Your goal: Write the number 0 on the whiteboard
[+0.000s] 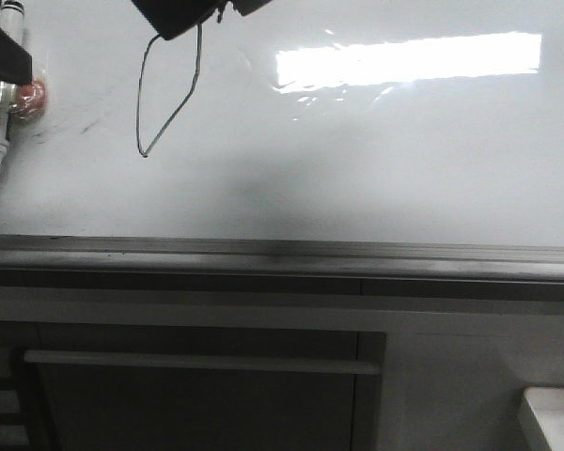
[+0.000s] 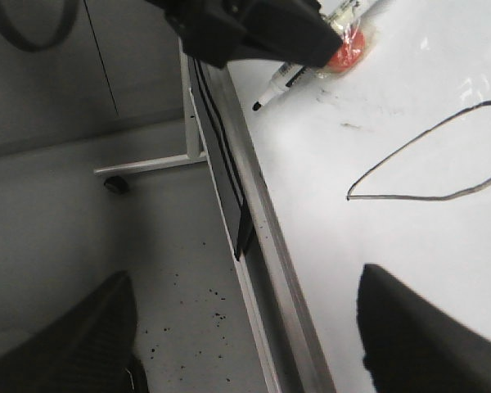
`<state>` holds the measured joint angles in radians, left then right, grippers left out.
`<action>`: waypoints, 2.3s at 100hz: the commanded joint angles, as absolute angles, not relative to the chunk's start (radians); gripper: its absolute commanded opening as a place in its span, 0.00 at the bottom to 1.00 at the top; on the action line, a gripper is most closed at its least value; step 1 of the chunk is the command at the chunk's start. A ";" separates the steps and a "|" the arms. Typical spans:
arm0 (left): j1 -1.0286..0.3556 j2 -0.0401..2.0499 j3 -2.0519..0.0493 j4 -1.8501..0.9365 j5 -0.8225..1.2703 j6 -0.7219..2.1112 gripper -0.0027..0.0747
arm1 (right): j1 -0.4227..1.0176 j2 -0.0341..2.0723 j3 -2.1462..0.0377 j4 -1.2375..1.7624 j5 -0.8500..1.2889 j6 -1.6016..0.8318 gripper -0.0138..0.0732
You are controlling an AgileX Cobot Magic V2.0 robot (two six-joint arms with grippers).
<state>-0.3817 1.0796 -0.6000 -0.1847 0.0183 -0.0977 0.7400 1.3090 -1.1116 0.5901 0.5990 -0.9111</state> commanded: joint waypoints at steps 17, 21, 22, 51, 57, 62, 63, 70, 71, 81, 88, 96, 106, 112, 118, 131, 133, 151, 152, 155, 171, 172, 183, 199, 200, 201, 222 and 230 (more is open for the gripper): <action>-0.379 0.808 -0.626 -0.064 0.020 -0.103 0.18 | 0.735 1.157 -1.109 0.613 0.485 -0.883 0.10; -0.379 0.757 -0.621 -0.050 0.020 -0.103 0.09 | 0.735 1.126 -1.091 0.615 0.464 -0.883 0.10; -0.379 0.749 -0.621 -0.048 0.020 -0.103 0.06 | 0.735 1.114 -1.084 0.615 0.455 -0.883 0.10; -0.379 0.399 -0.502 0.051 0.021 -0.103 0.01 | 0.739 0.809 -0.786 0.615 0.170 -0.883 0.10; -0.379 0.323 -0.464 0.051 0.021 -0.103 0.01 | 0.739 0.731 -0.706 0.615 0.137 -0.883 0.10; -0.379 0.267 -0.429 0.051 0.023 -0.103 0.01 | 0.739 0.674 -0.643 0.615 0.122 -0.883 0.10; -0.379 0.251 -0.419 0.054 0.023 -0.103 0.01 | 0.739 0.666 -0.635 0.615 0.122 -0.883 0.10; -0.379 0.179 -0.368 0.075 0.023 -0.103 0.01 | 0.739 0.594 -0.549 0.615 0.115 -0.883 0.10; -0.379 0.172 -0.363 0.077 0.023 -0.103 0.01 | 0.739 0.582 -0.533 0.615 0.115 -0.883 0.10; -0.379 0.096 -0.306 0.080 0.023 -0.103 0.01 | 0.739 0.512 -0.437 0.622 0.115 -0.883 0.10; -0.379 0.062 -0.282 0.080 0.023 -0.103 0.01 | 0.739 0.479 -0.393 0.628 0.115 -0.883 0.10; -0.379 0.052 -0.266 0.080 0.021 -0.103 0.01 | 0.739 0.459 -0.364 0.628 0.127 -0.883 0.10; -0.379 0.052 -0.251 0.080 0.019 -0.103 0.01 | 0.739 0.458 -0.346 0.628 0.144 -0.883 0.10; -0.379 0.052 -0.246 0.080 0.019 -0.103 0.01 | 0.739 0.458 -0.339 0.628 0.144 -0.883 0.10; -0.379 0.052 -0.239 0.080 0.016 -0.103 0.01 | 0.739 0.458 -0.335 0.628 0.142 -0.883 0.10; -0.379 0.052 -0.228 0.080 0.016 -0.103 0.01 | 0.739 0.458 -0.332 0.628 0.142 -0.883 0.10; -0.379 0.052 -0.226 0.080 0.016 -0.103 0.01 | 0.739 0.458 -0.332 0.628 0.142 -0.883 0.10; -0.379 0.052 -0.226 0.080 0.018 -0.103 0.01 | 0.739 0.458 -0.332 0.628 0.142 -0.883 0.10; -0.379 0.052 -0.226 0.080 0.018 -0.103 0.01 | 0.739 0.458 -0.332 0.628 0.142 -0.883 0.10; -0.379 0.052 -0.226 0.080 0.018 -0.103 0.01 | 0.739 0.458 -0.332 0.628 0.142 -0.883 0.10; -0.379 0.052 -0.226 0.080 0.018 -0.103 0.01 | 0.739 0.458 -0.332 0.628 0.142 -0.883 0.10; -0.379 0.052 -0.226 0.080 0.018 -0.103 0.01 | 0.739 0.458 -0.332 0.628 0.142 -0.883 0.10; -0.340 0.052 -0.224 0.080 0.017 -0.089 0.01 | 0.739 0.458 -0.332 0.628 0.142 -0.883 0.10; -0.161 0.052 -0.198 0.080 0.015 0.023 0.01 | 0.739 0.458 -0.332 0.628 0.142 -0.883 0.10; -0.153 0.052 -0.195 0.080 0.015 0.027 0.01 | 0.739 0.458 -0.332 0.628 0.142 -0.883 0.10; -0.137 0.052 -0.189 0.078 0.015 0.026 0.01 | 0.739 0.458 -0.332 0.628 0.142 -0.883 0.10; 0.004 -0.032 0.011 0.043 0.267 0.026 0.01 | 0.739 0.458 -0.332 0.628 0.142 -0.883 0.10; 0.004 -0.032 0.011 0.058 0.268 0.026 0.01 | 0.739 0.458 -0.332 0.628 0.142 -0.883 0.10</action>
